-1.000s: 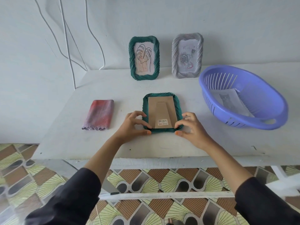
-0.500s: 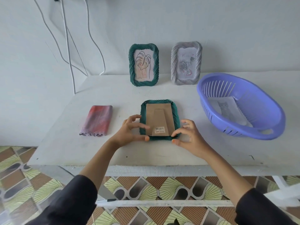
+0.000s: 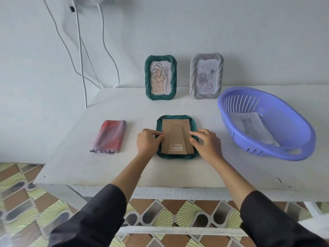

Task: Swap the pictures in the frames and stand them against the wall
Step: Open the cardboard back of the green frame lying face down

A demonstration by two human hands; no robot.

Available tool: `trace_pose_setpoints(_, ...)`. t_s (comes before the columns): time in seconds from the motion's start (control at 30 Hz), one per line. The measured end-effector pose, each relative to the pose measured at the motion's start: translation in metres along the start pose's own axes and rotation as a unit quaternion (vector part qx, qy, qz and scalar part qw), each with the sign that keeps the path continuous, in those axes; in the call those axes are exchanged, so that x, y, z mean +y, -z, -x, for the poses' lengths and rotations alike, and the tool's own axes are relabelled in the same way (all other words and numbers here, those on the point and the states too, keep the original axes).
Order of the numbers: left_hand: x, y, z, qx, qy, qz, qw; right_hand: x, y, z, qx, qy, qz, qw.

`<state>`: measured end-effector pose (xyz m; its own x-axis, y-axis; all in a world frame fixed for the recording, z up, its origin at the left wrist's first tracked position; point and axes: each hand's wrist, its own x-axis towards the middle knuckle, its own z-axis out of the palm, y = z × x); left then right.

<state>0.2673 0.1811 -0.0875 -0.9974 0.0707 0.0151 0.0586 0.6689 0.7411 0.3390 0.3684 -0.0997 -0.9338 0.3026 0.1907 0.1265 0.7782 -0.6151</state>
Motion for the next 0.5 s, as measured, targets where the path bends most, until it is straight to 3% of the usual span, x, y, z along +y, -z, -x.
trace_pose_setpoints(0.5,0.015,0.005,0.005,0.010,0.067,0.084,0.994,0.003,0.001,0.000,-0.011,0.003,0.000,1.000)
